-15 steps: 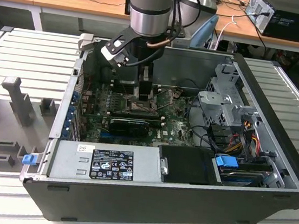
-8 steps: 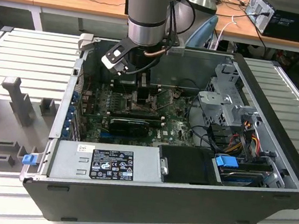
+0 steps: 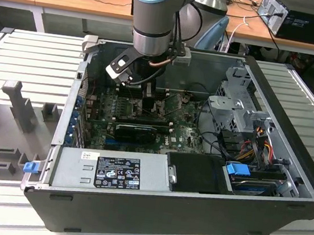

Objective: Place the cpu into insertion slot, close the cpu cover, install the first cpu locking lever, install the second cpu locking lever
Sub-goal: 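Place the cpu into insertion slot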

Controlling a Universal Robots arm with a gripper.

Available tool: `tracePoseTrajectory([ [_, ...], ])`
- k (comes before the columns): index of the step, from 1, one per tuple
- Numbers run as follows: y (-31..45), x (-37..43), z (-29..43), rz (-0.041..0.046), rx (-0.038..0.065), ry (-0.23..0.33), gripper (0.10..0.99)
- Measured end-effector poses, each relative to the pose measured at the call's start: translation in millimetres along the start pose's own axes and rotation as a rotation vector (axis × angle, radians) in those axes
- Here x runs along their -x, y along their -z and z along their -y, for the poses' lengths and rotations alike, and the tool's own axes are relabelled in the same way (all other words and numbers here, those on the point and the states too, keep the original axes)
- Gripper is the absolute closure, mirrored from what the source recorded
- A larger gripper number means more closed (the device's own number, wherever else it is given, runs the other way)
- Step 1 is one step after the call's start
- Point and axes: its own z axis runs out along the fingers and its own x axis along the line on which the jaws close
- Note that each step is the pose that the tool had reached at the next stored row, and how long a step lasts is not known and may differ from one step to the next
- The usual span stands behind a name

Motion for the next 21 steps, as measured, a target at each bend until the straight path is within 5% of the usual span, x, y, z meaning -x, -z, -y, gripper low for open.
tracePoseTrajectory([
  [21, -15.4, -4.9, -5.0, 0.0014, -0.017, -0.015, 0.557],
])
